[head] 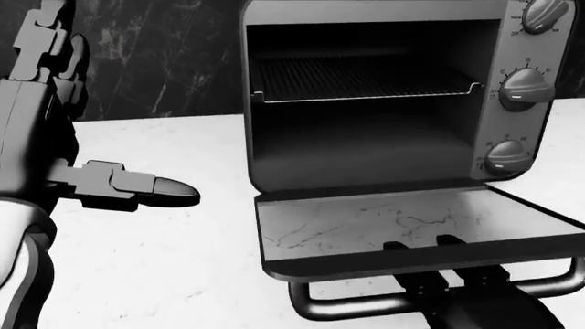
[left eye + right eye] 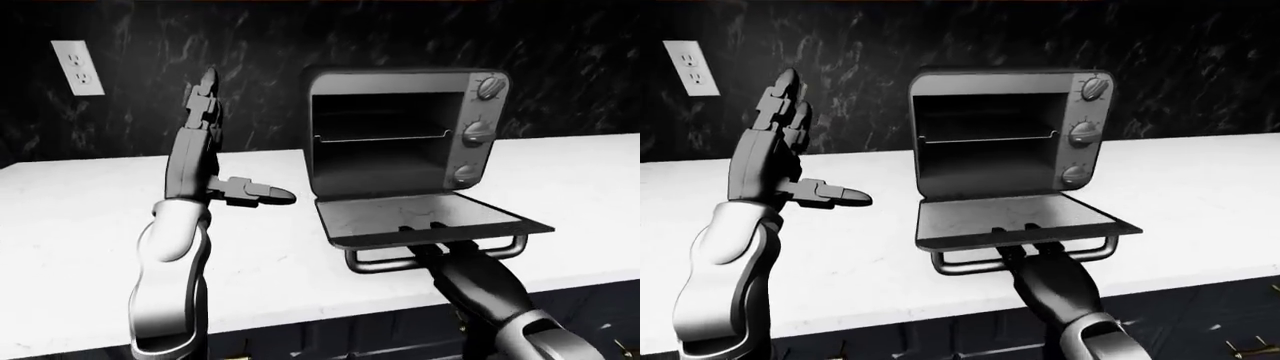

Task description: Open the toaster oven door.

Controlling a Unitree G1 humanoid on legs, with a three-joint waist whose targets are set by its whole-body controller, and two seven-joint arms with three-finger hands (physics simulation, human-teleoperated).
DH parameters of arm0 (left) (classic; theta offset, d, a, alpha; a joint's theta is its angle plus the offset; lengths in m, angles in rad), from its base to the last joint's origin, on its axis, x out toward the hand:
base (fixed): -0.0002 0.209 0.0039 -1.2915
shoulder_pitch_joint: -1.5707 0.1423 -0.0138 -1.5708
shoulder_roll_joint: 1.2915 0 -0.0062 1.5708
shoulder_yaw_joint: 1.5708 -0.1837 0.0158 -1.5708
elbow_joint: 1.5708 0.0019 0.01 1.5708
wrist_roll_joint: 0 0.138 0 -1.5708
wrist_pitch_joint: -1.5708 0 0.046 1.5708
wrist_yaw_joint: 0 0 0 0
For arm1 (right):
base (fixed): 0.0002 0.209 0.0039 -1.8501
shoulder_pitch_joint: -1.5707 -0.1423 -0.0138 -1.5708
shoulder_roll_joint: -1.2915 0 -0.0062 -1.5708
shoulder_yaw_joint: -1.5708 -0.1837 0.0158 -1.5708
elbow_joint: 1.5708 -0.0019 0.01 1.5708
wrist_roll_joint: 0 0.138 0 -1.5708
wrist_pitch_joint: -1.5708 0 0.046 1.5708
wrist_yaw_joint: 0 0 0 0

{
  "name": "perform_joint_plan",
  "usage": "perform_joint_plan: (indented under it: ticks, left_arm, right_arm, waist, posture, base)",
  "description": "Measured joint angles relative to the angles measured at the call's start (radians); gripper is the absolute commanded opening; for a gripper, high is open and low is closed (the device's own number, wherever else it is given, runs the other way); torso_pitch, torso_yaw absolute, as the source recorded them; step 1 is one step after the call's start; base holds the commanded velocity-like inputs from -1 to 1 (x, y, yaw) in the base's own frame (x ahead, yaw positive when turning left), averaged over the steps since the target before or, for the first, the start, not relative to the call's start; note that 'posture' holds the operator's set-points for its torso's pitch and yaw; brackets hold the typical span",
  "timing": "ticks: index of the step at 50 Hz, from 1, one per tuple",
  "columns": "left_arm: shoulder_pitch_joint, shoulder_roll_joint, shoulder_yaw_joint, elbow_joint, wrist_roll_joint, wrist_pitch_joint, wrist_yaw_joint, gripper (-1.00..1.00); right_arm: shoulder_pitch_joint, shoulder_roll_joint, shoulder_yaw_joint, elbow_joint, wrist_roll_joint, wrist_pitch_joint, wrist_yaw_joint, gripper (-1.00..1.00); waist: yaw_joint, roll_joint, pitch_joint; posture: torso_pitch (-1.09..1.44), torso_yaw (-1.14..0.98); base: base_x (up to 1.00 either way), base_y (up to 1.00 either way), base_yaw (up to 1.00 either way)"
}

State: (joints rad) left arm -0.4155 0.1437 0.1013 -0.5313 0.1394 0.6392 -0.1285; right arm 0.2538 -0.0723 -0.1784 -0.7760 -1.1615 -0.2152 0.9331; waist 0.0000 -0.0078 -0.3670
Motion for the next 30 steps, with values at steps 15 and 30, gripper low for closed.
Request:
perform_joint_plan:
  ticks: [15,30]
  left_arm:
    - [-0.012,0.001,-0.003,0.015,0.007,0.004,-0.006,1.0]
    - [-0.024,0.002,-0.011,0.002,0.009,0.01,-0.013,1.0]
  right_arm:
    - [0.266,0.169,-0.19,-0.114,0.133,-0.293,-0.054,1.0]
    - [0.318,0.356,-0.399,0.025,0.152,-0.635,-0.208,1.0]
  waist:
    - [0.01,-0.004,-0.02]
    - [0.001,-0.021,-0.042]
  posture:
    - [-0.6,0.0]
    - [-0.6,0.0]
  base:
    - [0.0,0.0,0.0]
    - [0.0,0.0,0.0]
